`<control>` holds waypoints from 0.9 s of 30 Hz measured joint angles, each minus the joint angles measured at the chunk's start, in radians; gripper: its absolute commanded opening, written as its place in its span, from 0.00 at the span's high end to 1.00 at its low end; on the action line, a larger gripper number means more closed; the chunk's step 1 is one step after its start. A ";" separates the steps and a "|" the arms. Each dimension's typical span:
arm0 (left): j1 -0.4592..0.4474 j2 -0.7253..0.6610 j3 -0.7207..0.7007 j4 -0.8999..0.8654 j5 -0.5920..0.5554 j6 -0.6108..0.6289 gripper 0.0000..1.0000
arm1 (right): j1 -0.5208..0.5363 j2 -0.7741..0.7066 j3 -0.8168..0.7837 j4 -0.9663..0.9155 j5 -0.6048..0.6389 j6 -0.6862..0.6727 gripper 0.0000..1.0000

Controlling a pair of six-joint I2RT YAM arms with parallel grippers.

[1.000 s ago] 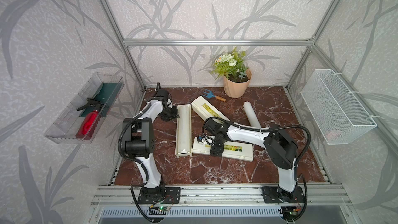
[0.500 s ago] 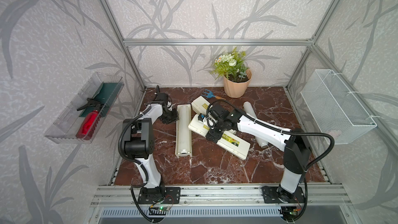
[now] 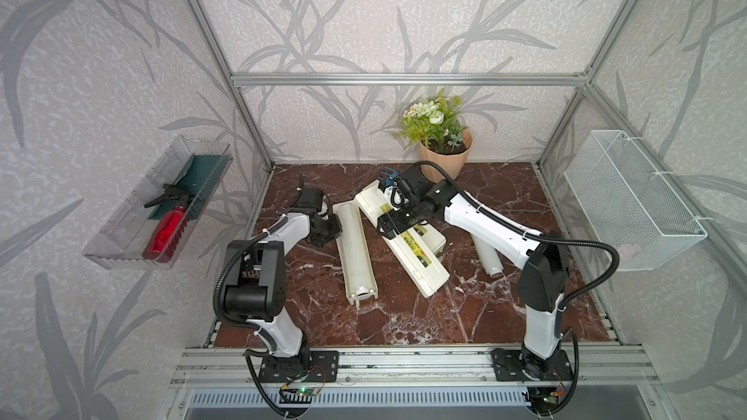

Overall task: Put plastic wrap rolls into dispensers
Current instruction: Adjust the plastic wrap cutting box at the center of the board, then close the lid on the plastic wrap cutting box.

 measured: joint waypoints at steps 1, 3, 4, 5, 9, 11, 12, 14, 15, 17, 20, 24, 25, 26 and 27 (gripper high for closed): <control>-0.013 -0.015 -0.019 0.009 -0.001 -0.025 0.98 | 0.000 0.016 0.014 -0.003 -0.002 0.019 0.40; -0.036 -0.038 -0.050 0.031 -0.003 -0.067 0.98 | -0.003 0.043 0.044 -0.014 -0.002 0.051 0.40; -0.047 -0.047 -0.063 0.040 -0.003 -0.087 0.98 | -0.005 0.056 0.060 -0.020 -0.002 0.063 0.40; -0.060 -0.055 -0.077 0.050 -0.003 -0.109 0.98 | -0.006 0.068 0.075 -0.024 -0.002 0.075 0.39; -0.107 -0.079 -0.118 0.100 -0.002 -0.183 0.96 | -0.009 0.101 0.132 -0.045 0.001 0.117 0.38; -0.128 -0.091 -0.141 0.131 0.003 -0.220 0.83 | -0.009 0.117 0.163 -0.048 0.001 0.137 0.38; -0.134 -0.096 -0.150 0.143 0.007 -0.233 0.78 | -0.009 0.124 0.174 -0.048 0.000 0.143 0.38; -0.142 -0.108 -0.159 0.142 0.005 -0.257 0.70 | -0.009 0.139 0.195 -0.049 -0.002 0.158 0.38; -0.142 -0.115 -0.159 0.134 0.003 -0.263 0.67 | -0.009 0.146 0.205 -0.054 -0.002 0.165 0.38; -0.145 -0.136 -0.153 0.101 -0.009 -0.259 0.61 | -0.009 0.169 0.239 -0.077 -0.002 0.178 0.38; -0.142 -0.172 -0.113 0.042 -0.027 -0.237 0.58 | -0.003 0.218 0.323 -0.131 0.006 0.195 0.36; -0.119 -0.219 -0.030 -0.004 -0.063 -0.185 0.55 | 0.018 0.280 0.439 -0.212 0.063 0.216 0.35; -0.106 -0.230 -0.008 -0.014 -0.074 -0.163 0.54 | 0.027 0.295 0.467 -0.232 0.081 0.224 0.35; -0.087 -0.238 0.015 -0.024 -0.082 -0.140 0.54 | 0.037 0.307 0.486 -0.250 0.098 0.232 0.35; -0.066 -0.243 0.035 -0.032 -0.088 -0.120 0.54 | 0.047 0.316 0.498 -0.263 0.111 0.239 0.35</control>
